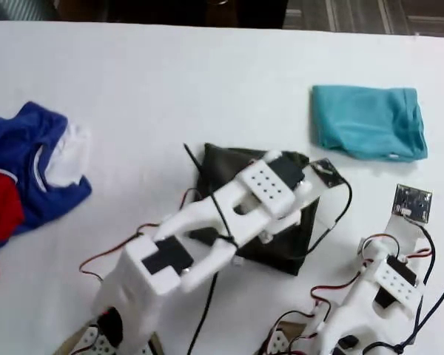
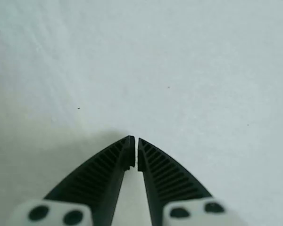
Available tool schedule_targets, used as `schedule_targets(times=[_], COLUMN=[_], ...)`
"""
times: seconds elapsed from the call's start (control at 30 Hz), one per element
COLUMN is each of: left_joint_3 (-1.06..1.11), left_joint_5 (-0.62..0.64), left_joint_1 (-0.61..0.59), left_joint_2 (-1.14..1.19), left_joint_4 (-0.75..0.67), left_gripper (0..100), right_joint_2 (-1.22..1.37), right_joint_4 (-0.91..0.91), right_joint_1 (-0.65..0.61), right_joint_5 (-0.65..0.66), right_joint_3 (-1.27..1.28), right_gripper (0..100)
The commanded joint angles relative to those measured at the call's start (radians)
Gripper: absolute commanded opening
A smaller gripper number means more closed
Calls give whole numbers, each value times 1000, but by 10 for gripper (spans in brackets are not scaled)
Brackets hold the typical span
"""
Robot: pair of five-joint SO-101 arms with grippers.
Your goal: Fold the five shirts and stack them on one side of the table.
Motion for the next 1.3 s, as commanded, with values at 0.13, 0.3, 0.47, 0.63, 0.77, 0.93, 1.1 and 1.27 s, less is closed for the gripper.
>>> schedule_targets(times=[0.13,0.3,0.47,0.63,0.77,0.93,1.1,1.27], left_joint_3=[-10,-5,-4,-12,-12,-36,-104,-102], left_joint_5=[-3,2,-2,3,35,74,72,68], left_joint_1=[-146,-295,-391,-445,-470,-462,-456,-488], left_joint_2=[-121,-66,32,124,127,78,-21,-107], left_joint_4=[-63,-212,-351,-474,-505,-431,-307,-161], left_gripper=[28,28,28,28,28,28,28,28], right_joint_2=[-27,-27,-27,-25,-27,-19,19,147], right_joint_4=[-19,-19,-19,-19,-19,-8,188,510], right_joint_1=[-4,-4,-4,-4,-4,-4,-120,-325], right_joint_5=[6,6,6,6,6,8,8,-95], right_joint_3=[-5,-5,-5,-5,-5,-29,-224,-582], right_gripper=[21,21,22,22,22,67,133,125])
